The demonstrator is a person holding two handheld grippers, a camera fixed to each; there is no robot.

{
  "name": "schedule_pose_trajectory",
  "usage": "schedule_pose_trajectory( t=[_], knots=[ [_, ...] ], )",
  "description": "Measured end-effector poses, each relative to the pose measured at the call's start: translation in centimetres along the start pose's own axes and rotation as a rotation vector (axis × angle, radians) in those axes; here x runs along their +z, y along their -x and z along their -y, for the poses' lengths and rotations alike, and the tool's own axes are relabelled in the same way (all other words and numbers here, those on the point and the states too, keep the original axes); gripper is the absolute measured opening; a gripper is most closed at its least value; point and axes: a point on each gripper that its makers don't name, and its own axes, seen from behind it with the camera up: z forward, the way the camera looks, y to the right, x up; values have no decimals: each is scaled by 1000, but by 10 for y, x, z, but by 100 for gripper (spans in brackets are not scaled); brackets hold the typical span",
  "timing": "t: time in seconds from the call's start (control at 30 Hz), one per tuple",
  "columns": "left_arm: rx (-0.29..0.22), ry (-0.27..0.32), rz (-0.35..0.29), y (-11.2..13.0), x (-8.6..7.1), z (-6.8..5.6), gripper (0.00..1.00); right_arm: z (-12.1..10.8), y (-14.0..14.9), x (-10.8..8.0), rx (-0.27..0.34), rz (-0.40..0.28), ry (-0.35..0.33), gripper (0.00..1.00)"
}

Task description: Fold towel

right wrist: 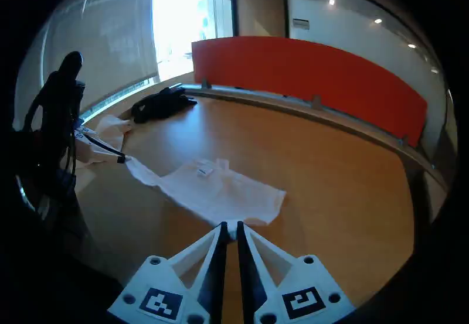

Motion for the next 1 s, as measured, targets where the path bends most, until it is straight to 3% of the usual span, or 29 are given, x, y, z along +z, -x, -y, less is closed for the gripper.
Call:
schedule_pose_trajectory(
  t=[0.57, 1.0],
  knots=[
    [-9, -6, 4, 2, 8, 0, 11, -6, 6, 8, -9, 22, 4, 12],
    [-25, -18, -3, -10, 40, 14, 11, -24, 5, 43, -7, 34, 18, 12]
  ],
)
